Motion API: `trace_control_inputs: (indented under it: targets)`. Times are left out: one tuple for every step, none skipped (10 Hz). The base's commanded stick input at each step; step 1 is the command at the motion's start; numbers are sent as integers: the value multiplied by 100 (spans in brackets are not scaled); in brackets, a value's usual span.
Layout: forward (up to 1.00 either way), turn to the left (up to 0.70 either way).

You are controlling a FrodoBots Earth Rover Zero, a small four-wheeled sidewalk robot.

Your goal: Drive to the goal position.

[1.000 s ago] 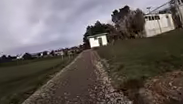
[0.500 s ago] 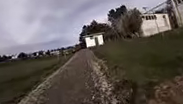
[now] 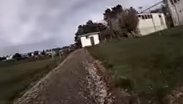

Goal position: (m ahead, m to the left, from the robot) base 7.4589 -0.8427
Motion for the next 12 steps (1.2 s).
trace_control_inputs:
  targets:
    - [70, 0]
    - [70, 0]
    - [70, 0]
    - [70, 0]
    - [70, 0]
    - [70, 0]
    - [70, 0]
    - [70, 0]
    - [70, 0]
    - [70, 0]
    - [70, 0]
    - [70, 0]
